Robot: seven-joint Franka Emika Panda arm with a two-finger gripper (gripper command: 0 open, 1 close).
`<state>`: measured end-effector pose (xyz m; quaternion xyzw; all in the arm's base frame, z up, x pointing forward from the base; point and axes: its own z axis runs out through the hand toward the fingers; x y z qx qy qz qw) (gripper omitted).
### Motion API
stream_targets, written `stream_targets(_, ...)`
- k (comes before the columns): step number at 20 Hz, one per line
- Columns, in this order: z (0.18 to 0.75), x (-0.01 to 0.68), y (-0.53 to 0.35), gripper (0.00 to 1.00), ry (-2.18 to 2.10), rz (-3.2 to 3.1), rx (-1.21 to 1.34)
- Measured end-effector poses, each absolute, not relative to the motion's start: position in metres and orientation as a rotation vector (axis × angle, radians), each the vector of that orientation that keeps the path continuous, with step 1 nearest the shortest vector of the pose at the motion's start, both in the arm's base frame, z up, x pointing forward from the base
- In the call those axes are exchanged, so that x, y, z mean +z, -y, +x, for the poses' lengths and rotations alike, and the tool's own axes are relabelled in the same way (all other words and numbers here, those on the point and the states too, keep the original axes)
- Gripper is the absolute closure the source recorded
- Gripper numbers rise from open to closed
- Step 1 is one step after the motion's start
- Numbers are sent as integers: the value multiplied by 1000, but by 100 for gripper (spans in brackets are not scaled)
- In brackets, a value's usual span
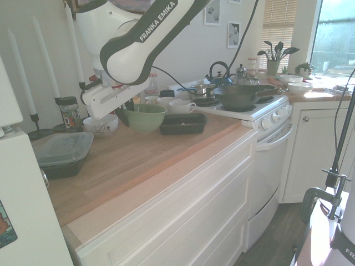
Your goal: Pour the cereal into the box
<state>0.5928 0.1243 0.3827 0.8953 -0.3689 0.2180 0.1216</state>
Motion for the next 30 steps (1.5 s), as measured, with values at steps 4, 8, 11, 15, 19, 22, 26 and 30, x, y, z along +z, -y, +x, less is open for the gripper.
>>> stream_targets(4, 603, 356, -142, 100, 1017, 2589, 662)
stream_targets(8, 609, 330, -152, 100, 970, 2562, 681)
stream_targets(11, 613, 315, -159, 100, 960, 2560, 667)
stream_targets(15, 614, 311, -162, 0, 942, 2556, 672)
stream_targets(19, 614, 311, -163, 0, 950, 2557, 668)
stream_targets(22, 614, 312, -162, 0, 982, 2563, 651)
stream_targets(26, 614, 314, -162, 0, 1044, 2599, 579)
stream_targets(30, 615, 335, -153, 0, 1114, 2665, 485)
